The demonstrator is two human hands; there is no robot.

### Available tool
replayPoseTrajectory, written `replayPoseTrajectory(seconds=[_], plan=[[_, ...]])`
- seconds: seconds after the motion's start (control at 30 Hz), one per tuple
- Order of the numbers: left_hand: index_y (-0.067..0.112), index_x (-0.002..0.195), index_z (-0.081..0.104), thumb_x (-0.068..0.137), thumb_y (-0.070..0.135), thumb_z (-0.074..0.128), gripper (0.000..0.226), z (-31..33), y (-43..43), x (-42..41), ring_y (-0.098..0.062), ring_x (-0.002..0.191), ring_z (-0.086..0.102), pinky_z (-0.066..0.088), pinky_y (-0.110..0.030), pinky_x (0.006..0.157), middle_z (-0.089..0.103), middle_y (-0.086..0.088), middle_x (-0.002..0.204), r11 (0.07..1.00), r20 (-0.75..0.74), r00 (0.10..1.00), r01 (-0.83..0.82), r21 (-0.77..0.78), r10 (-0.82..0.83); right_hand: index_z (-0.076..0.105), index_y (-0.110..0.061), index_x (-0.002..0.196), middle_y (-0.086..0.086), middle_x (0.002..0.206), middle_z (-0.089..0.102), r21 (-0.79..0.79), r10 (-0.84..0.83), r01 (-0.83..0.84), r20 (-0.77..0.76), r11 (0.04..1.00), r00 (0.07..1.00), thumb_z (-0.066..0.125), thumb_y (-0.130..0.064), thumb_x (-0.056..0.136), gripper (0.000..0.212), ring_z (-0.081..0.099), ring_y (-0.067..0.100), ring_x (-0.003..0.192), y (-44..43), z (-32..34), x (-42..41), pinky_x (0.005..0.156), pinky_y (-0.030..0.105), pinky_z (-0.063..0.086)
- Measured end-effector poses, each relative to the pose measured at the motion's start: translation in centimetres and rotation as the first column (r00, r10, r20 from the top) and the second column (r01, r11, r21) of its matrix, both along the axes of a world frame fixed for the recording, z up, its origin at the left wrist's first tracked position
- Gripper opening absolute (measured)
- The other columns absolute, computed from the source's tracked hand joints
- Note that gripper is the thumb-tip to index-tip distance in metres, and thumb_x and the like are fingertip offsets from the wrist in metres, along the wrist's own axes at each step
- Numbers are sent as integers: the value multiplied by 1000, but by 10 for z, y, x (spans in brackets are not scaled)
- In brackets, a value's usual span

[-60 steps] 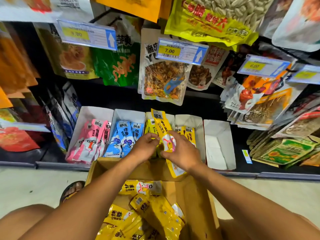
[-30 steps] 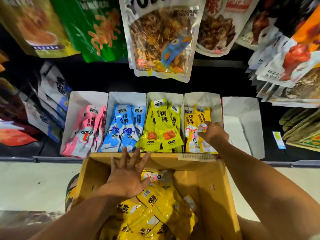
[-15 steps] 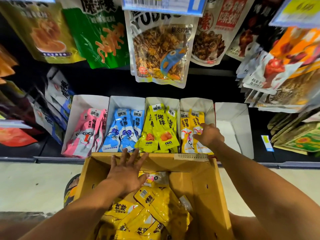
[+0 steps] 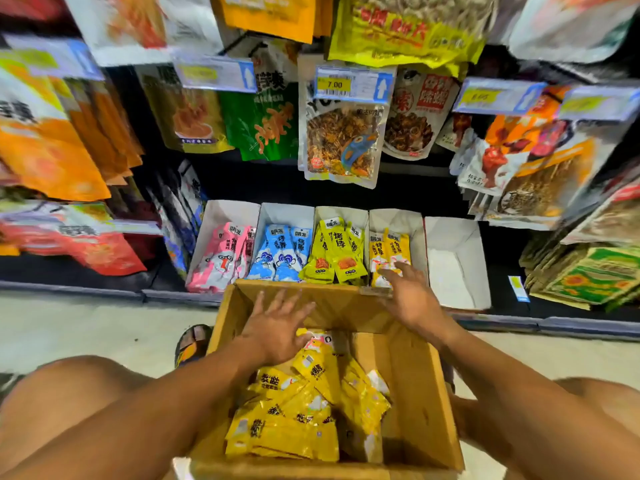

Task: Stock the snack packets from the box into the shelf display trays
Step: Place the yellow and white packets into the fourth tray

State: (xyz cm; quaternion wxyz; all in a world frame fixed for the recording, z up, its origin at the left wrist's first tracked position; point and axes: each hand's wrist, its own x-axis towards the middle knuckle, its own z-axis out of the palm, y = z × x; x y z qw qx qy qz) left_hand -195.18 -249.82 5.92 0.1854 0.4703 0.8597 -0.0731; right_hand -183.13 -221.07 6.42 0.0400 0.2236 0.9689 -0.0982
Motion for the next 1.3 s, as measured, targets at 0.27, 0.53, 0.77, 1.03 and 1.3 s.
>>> replayPoseTrajectory(seconds=[0.27, 0.53, 0.77, 1.03, 1.3], plan=[[40, 162, 9, 81, 78, -12, 92, -46, -71, 72, -26, 157, -16, -8, -60, 123, -5, 4, 173, 998, 53, 997, -51, -29, 53, 37, -34, 150, 10, 156, 31, -98, 66, -54, 124, 994, 990, 67, -53, 85, 74, 30, 31, 143, -75, -30, 57, 110, 47, 41], [41, 162, 12, 96, 74, 5, 74, -92, -111, 117, -22, 158, -13, -4, -54, 125, -3, 7, 172, 928, 225, 900, -360, -100, 374, 33, -35, 152, 9, 158, 29, -215, 71, 2, 330, 977, 941, 69, -52, 82, 80, 33, 33, 142, -114, -100, 91, 110, 46, 40], [41, 154, 34, 101, 61, 26, 57, -106, -114, 116, -20, 157, 13, 15, -51, 126, 23, 7, 169, 912, 267, 874, -406, -56, 406, 32, -28, 153, 6, 152, 36, -269, 34, 103, 461, 958, 887, 71, -43, 82, 82, 35, 33, 139, -125, -160, 92, 107, 43, 42], [41, 153, 37, 100, 57, 31, 56, -110, -113, 114, -19, 157, 16, 17, -49, 126, 29, 8, 166, 905, 275, 867, -424, -32, 416, 32, -22, 149, 7, 143, 39, -136, 143, -80, 551, 987, 822, 67, -20, 86, 72, 42, 30, 132, -135, -206, 56, 94, 44, 50], [39, 145, 49, 99, 53, 39, 49, -112, -114, 114, -10, 152, 25, 29, -37, 119, 37, 14, 161, 882, 273, 847, -472, -6, 455, 22, -20, 147, 6, 141, 35, -66, 42, -3, 592, 998, 805, 78, -37, 82, 87, 40, 27, 130, -150, -242, 46, 81, 41, 51]])
